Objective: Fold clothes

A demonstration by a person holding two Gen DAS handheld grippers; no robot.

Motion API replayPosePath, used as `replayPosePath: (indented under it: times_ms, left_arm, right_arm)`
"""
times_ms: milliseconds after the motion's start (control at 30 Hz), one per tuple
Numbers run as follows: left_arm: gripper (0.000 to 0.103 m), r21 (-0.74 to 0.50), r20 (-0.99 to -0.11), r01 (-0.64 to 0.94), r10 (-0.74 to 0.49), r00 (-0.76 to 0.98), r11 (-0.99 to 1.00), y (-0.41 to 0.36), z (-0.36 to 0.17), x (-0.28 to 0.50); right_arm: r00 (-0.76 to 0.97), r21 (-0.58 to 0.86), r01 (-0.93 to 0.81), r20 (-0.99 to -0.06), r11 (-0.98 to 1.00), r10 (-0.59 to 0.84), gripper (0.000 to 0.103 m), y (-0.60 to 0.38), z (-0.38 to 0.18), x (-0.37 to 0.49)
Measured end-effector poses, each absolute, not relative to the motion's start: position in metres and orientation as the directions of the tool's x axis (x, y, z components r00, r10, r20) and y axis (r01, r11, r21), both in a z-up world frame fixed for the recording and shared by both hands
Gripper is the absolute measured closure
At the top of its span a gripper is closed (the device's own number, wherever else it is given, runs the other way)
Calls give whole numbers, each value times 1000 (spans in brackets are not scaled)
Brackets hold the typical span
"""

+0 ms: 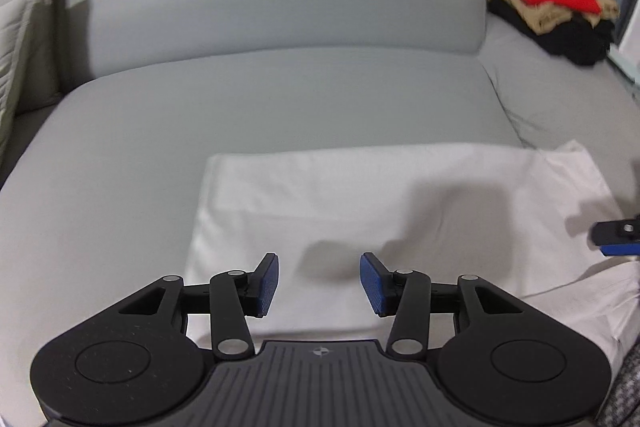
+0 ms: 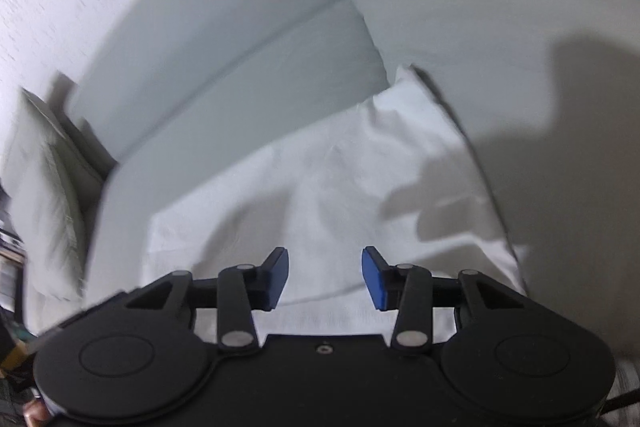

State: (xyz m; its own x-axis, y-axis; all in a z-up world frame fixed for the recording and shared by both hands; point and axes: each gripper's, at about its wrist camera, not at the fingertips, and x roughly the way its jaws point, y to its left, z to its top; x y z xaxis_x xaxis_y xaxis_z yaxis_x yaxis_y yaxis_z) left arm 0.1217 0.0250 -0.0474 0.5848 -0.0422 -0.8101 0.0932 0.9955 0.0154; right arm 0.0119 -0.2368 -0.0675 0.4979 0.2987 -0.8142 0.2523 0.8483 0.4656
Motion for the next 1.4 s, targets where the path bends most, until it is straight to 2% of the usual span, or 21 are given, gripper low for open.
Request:
replayPosePath:
  times_ms: [133,267,367,467,567,667,733,833,900,1100,1333,1400]
  left_arm:
    - [62,68,-894,220,-38,446,973,12,-70,110]
    - [63,3,-916,341,-134,377,940,33,-55,39]
    - [61,-51,-894,285,-171,414,957,64,-37,-4]
    - [60,-57,-857,169,-135,497,984,84,-28,-21]
    - [60,-90,-824,64,-110,556,994,91,-24,-21]
    - [59,-106,-796,11,-91,598,994,100,-26,-16]
    - [59,-106,-786,-17,-73,614,994,110,-27,-10]
    - [60,-84,-780,-68,-23,626,994,120,-28,6]
    - [60,-90,-778,-62,-31,627,994,119,-27,13]
    - [59,-52,-769,31,-60,636,998,90,-33,32]
    - [60,57,-784,79,-4,621,995,69,-64,46]
    - [60,92,-801,76,28,598,993,68,-71,47]
  right_arm:
    - [356,374,258,-894,891,272,62,-223,-90,17]
    - [264,394,188,-903,900,340,62,-220,-80,-37]
    - [277,463,194,-872,865,405,60,-231,-64,-79]
    - [375,510,213,-830,833,412,49,-239,-52,-98]
    - [467,551,232,-786,802,405,48,-246,-41,-114]
    - [541,577,248,-749,779,383,51,-249,-38,-118]
    - [585,589,252,-725,768,364,59,-254,-35,-120]
    - [638,556,308,-722,772,266,64,-273,-32,-117]
    - [657,539,350,-724,766,210,66,-287,-32,-114]
    - [559,460,437,-812,773,168,65,-314,-49,-95]
    - [502,367,379,-853,850,144,65,-297,-72,-78]
    - [495,330,347,-860,878,128,77,-289,-76,-74]
